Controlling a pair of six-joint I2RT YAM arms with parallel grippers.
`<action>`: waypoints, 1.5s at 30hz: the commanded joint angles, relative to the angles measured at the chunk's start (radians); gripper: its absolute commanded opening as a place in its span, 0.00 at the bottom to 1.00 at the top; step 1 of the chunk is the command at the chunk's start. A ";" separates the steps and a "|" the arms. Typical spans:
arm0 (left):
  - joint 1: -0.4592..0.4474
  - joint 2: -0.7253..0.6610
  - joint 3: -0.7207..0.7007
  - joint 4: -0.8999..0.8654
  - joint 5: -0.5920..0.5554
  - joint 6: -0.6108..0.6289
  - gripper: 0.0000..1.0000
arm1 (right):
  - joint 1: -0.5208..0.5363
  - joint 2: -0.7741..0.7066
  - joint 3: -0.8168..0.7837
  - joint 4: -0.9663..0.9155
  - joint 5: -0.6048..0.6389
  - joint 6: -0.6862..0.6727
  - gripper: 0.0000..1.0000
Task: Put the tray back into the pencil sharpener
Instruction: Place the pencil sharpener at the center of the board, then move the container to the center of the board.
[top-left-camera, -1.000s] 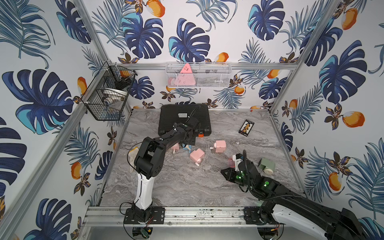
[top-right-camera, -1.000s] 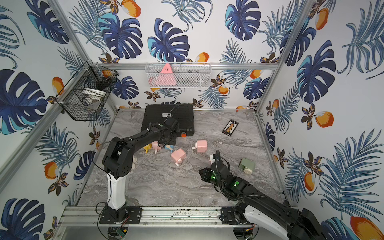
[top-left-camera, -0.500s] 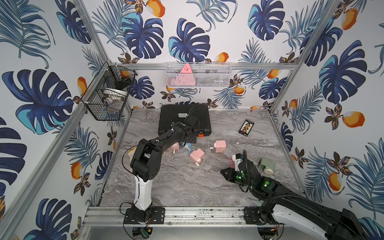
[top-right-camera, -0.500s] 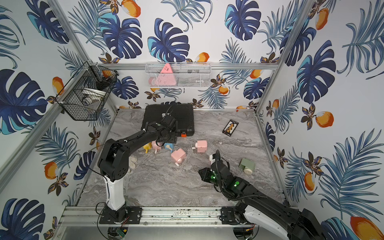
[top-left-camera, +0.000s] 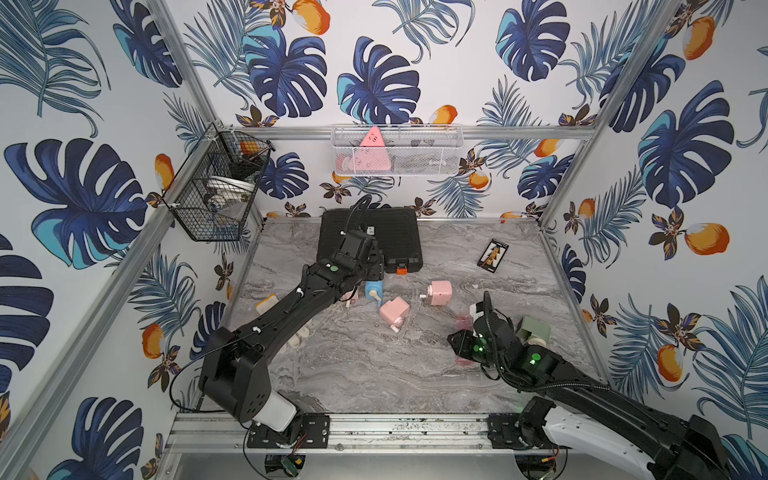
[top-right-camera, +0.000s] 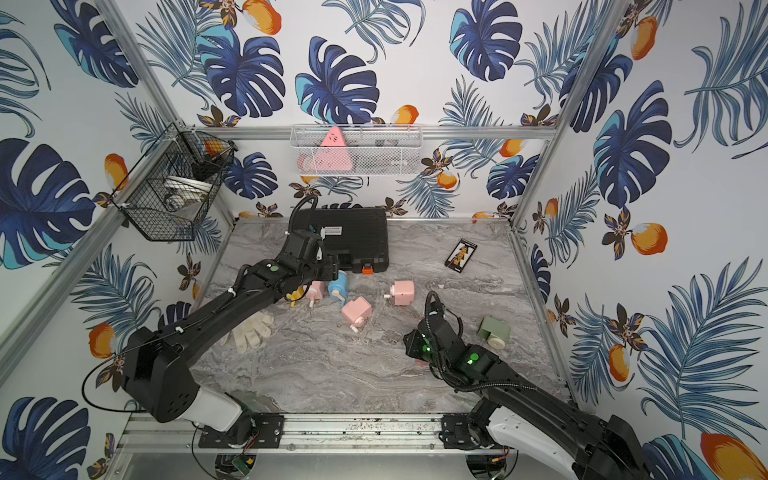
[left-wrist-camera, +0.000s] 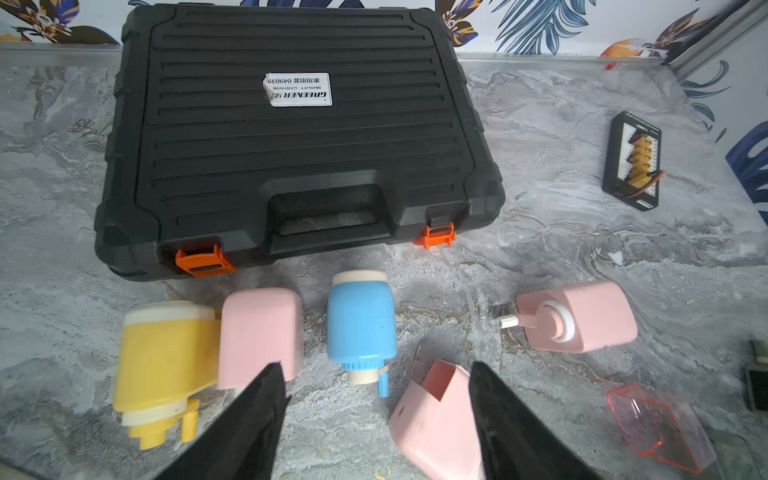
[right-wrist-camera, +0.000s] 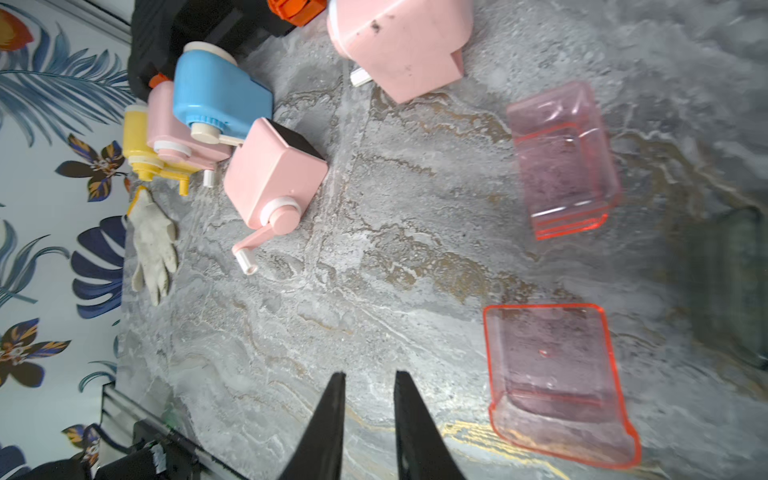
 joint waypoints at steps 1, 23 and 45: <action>0.002 -0.051 -0.056 0.107 0.002 0.051 0.72 | 0.001 0.021 0.035 -0.127 0.059 -0.004 0.26; 0.002 -0.155 -0.161 0.172 -0.017 0.102 0.67 | 0.002 0.434 0.182 -0.247 0.064 -0.095 0.29; 0.002 -0.173 -0.158 0.165 -0.020 0.105 0.67 | 0.002 0.572 0.201 -0.166 0.060 -0.141 0.07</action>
